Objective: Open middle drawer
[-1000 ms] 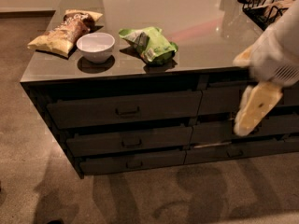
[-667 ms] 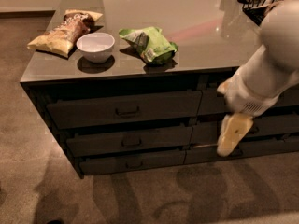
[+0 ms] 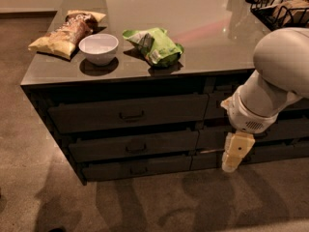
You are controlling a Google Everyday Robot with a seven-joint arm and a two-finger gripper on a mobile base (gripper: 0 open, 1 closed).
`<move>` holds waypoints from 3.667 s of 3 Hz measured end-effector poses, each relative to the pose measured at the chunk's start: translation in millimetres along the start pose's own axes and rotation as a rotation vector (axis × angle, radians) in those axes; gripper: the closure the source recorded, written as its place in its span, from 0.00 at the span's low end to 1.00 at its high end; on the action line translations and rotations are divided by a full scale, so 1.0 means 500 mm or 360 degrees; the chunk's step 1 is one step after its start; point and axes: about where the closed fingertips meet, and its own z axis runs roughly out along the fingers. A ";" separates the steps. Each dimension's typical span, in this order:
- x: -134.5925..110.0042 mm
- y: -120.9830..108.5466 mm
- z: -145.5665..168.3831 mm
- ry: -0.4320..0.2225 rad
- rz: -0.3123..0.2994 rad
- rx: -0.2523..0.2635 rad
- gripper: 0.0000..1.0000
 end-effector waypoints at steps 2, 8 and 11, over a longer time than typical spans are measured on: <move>-0.095 0.051 0.225 -0.0475 -0.0104 -0.0151 0.00; -0.200 -0.067 0.542 -0.0608 -0.0354 0.0287 0.00; -0.227 -0.126 0.663 -0.0654 -0.0348 0.0273 0.00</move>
Offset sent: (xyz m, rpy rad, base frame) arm 0.0453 0.1418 -0.1921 0.6158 -0.2071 0.1811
